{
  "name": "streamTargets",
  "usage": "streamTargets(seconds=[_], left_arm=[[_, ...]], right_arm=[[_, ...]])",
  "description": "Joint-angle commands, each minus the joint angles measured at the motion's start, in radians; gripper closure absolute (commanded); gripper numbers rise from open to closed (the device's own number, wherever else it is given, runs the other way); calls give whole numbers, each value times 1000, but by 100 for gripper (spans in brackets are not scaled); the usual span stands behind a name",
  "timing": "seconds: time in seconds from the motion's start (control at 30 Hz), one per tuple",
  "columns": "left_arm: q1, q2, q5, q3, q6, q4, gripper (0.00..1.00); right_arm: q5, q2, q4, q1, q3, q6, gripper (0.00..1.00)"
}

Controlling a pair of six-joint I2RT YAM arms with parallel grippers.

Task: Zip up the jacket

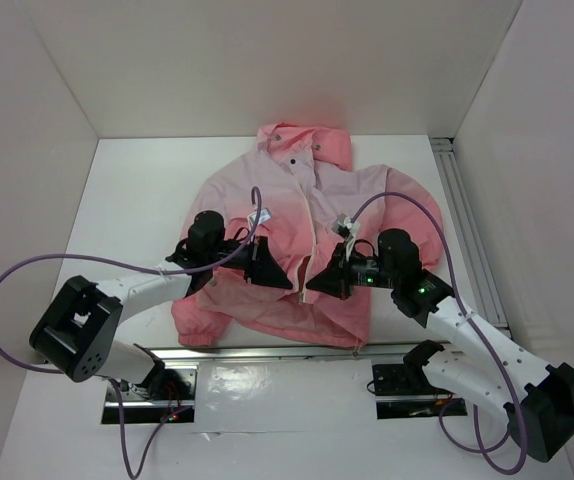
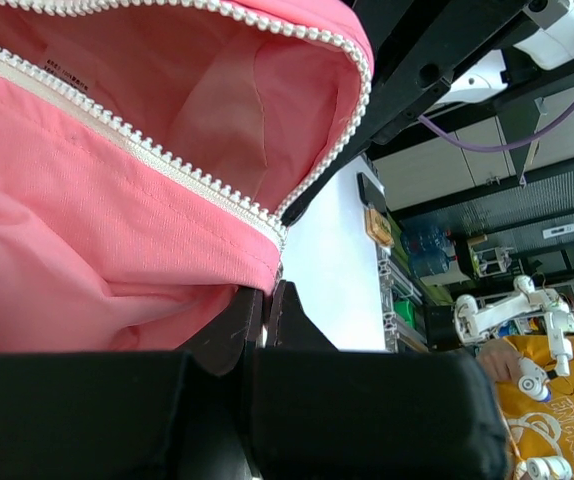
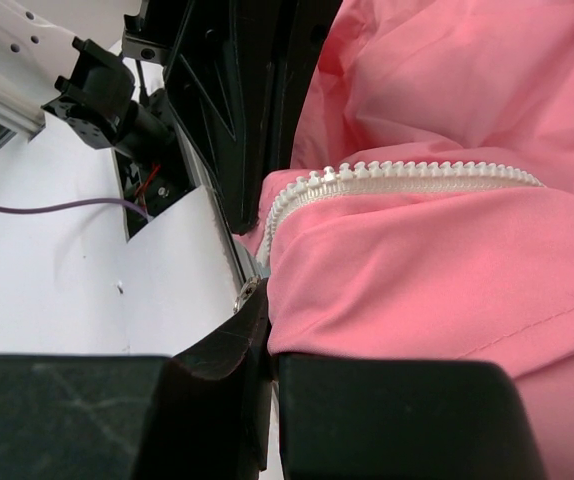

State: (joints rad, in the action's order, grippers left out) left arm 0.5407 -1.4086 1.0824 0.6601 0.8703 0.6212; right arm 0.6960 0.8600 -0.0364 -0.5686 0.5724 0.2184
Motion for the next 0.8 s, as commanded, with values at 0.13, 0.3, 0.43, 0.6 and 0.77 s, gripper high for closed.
streamTargets(seconds=[0.13, 0.3, 0.43, 0.6, 0.77], left_arm=[[7, 31, 48, -5, 6, 91, 100], [7, 31, 48, -5, 16, 110, 100], [7, 31, 48, -5, 16, 110, 100], [7, 31, 48, -5, 16, 110, 100], [7, 22, 57, -5, 25, 121, 100]], right_arm=[[20, 2, 88, 15, 52, -5, 100], [30, 2, 98, 15, 52, -5, 100], [39, 2, 98, 15, 52, -5, 100], [50, 2, 107, 15, 52, 4, 100], [50, 2, 107, 15, 52, 4, 100]])
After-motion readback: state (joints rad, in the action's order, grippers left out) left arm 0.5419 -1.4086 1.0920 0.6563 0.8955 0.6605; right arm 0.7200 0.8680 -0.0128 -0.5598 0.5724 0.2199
